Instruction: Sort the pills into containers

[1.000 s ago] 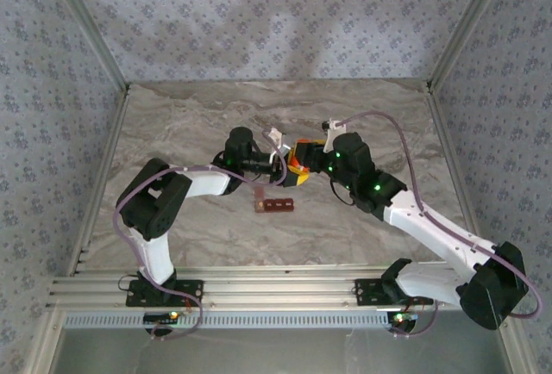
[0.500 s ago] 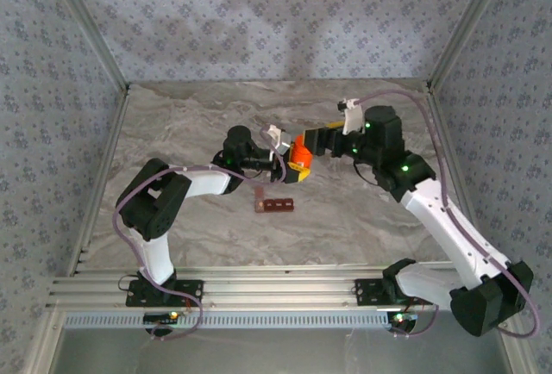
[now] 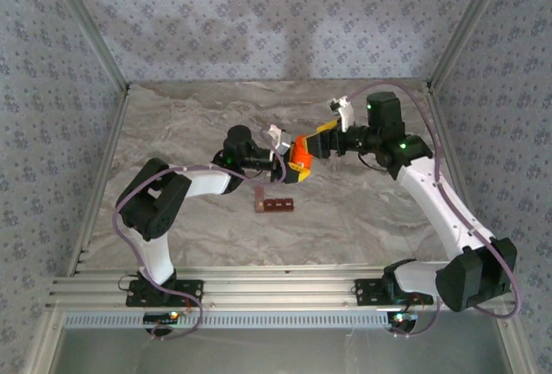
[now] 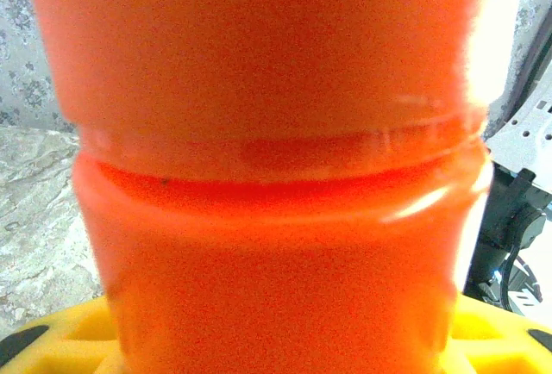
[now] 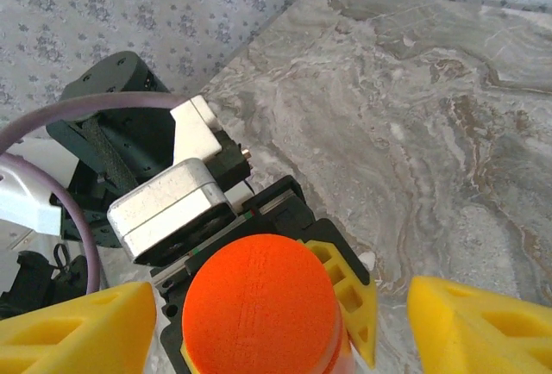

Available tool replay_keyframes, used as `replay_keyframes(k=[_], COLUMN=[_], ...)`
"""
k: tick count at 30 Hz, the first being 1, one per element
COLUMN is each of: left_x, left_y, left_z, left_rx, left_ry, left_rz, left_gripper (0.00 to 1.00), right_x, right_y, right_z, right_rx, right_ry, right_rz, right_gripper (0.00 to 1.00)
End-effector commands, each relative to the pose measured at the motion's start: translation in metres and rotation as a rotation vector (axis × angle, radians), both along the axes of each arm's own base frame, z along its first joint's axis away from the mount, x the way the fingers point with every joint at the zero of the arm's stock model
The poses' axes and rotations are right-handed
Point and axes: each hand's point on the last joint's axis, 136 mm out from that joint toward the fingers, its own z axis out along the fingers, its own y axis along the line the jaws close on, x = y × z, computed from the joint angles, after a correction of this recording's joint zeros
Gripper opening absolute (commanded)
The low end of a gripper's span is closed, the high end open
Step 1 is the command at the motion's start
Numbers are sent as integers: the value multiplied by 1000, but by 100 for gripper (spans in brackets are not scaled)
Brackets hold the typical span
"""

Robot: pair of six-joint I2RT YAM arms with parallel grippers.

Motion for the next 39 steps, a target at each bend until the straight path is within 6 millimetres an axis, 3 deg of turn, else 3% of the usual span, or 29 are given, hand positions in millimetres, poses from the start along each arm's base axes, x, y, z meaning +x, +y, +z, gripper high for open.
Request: replay_keyframes(k=[1, 8, 20, 21, 29, 33, 39], left_x=[-7, -7, -7, -7, -7, -7, -7], left_y=[-2, -3, -2, -2, -1, -1, -1], left_z=[29, 29, 30, 30, 30, 29, 29], left_rx=[-57, -57, -58, -59, -57, -55, -56], left_ry=[-92, -92, -97, -99, -100, -99, -103], left_rz=[-37, -37, -34, -33, -28, -26, -26], left_gripper=[0, 0, 0, 0, 0, 0, 0], right_x=[-8, -7, -9, -10, -3, -6, -6], right_y=[9, 16, 26, 25, 33, 38, 27], right_z=[14, 3, -20, -38, -77, -78, -59], right_rx=[8, -14, -93, -114, -104, -56, -54], right_ry=[-40, -22, 7, 43, 118, 115, 67], right_rz=[67, 78, 31, -2, -316, -384, -406], right_gripper=[77, 73, 47, 46, 43, 43, 44])
